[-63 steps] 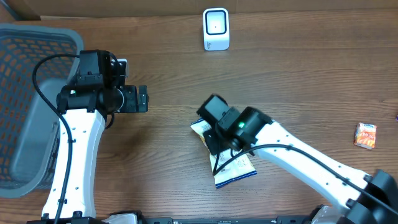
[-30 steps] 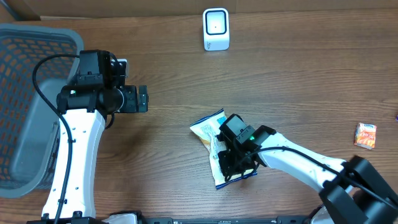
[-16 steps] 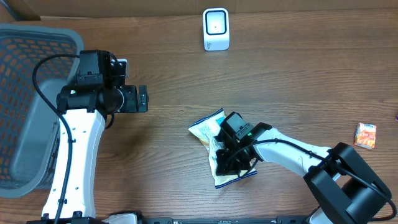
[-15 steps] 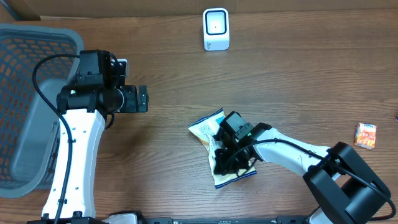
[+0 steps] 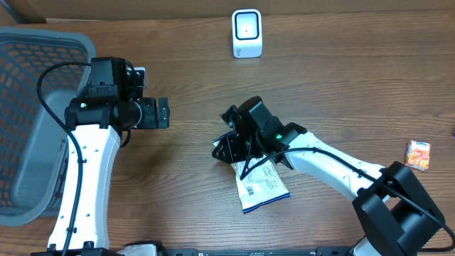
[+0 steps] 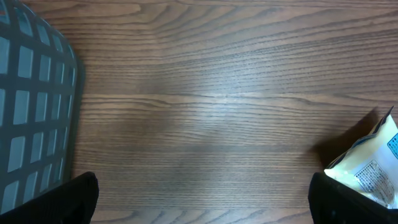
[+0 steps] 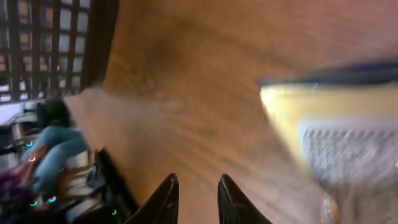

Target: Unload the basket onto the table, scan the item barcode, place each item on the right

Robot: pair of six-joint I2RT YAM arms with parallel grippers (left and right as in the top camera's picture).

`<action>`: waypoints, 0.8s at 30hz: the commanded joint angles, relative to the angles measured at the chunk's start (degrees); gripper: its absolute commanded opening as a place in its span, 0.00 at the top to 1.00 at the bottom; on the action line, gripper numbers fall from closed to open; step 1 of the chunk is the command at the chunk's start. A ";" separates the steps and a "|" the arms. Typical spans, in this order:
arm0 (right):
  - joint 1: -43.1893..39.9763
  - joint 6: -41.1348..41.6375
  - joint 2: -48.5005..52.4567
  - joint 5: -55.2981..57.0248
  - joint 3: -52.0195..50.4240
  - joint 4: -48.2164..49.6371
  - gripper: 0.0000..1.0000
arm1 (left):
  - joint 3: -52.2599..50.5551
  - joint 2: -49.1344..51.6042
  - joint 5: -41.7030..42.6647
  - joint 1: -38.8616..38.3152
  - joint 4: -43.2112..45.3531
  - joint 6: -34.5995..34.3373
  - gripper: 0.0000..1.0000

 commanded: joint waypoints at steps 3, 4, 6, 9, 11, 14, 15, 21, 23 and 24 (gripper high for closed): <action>2.21 -5.60 3.67 5.51 0.90 -1.18 0.87 | 0.24 -0.42 -0.33 0.22 0.04 -0.52 0.00; 2.60 -5.79 4.63 7.28 0.92 -0.81 0.87 | 0.24 -0.42 -0.33 0.22 0.04 -0.52 0.00; 3.04 -6.14 6.62 9.60 0.92 0.13 0.87 | 0.24 -0.42 -0.33 0.22 0.04 -0.52 0.00; 3.06 -7.48 9.84 10.34 1.07 1.73 0.87 | 0.24 -0.42 -0.33 0.22 0.04 -0.52 0.00; 2.34 -7.48 11.15 15.54 1.53 1.95 0.88 | 0.24 -0.42 -0.33 0.22 0.04 -0.52 0.00; 0.44 -7.45 11.28 25.83 2.97 1.25 0.89 | 0.24 -0.42 -0.33 0.22 0.04 -0.52 0.00; -1.31 -7.45 11.28 30.29 5.35 -0.48 0.89 | 0.24 -0.42 -0.33 0.22 0.04 -0.52 0.00; -7.34 -7.45 11.28 31.67 14.71 -5.55 0.66 | 0.24 -0.42 -0.33 0.22 0.04 -0.52 0.00; -8.61 -7.52 11.23 29.51 18.64 -9.84 0.44 | 0.24 -0.42 -0.33 0.22 0.04 -0.52 0.00; -8.83 -7.61 11.19 27.74 20.35 -12.26 0.24 | 0.24 -0.42 -0.33 0.22 0.04 -0.52 0.00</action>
